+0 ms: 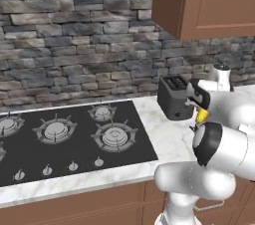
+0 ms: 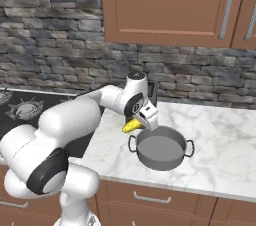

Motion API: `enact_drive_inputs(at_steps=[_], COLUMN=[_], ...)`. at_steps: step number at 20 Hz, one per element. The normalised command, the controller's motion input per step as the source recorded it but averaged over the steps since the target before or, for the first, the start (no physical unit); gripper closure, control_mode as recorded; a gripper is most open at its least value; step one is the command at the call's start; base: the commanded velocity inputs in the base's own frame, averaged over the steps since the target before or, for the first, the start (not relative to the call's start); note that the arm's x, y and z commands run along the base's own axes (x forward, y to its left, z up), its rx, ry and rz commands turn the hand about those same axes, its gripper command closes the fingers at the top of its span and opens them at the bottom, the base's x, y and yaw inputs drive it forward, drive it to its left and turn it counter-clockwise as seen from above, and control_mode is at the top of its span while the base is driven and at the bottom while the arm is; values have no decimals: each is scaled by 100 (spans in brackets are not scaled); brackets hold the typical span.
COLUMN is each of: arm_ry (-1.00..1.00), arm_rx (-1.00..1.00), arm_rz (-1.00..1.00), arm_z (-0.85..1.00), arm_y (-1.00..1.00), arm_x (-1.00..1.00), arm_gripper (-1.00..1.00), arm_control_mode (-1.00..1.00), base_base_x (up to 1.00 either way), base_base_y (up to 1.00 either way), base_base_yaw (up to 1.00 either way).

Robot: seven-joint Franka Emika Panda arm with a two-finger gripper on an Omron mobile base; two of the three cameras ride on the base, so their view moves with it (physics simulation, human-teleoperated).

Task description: Turn on the sink faucet. Then move the corn from the counter to the sink. Turn off the sink. Move the vegetable from the sink to the pot next to the stove. Finally move the pot to the front right burner.

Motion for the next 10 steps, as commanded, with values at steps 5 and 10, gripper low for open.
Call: enact_drive_inputs(at_steps=[5, 10], arm_ry=[1, 0], arm_rx=[0, 0], arm_rz=[-5, -2], arm_z=[-28, -31], arm_y=[-77, -19], arm_x=[-16, 0], arm_gripper=[100, 100], arm_control_mode=[-100, -100], base_base_x=[0, 0], base_base_y=[0, 0], base_base_yaw=[0, 0])
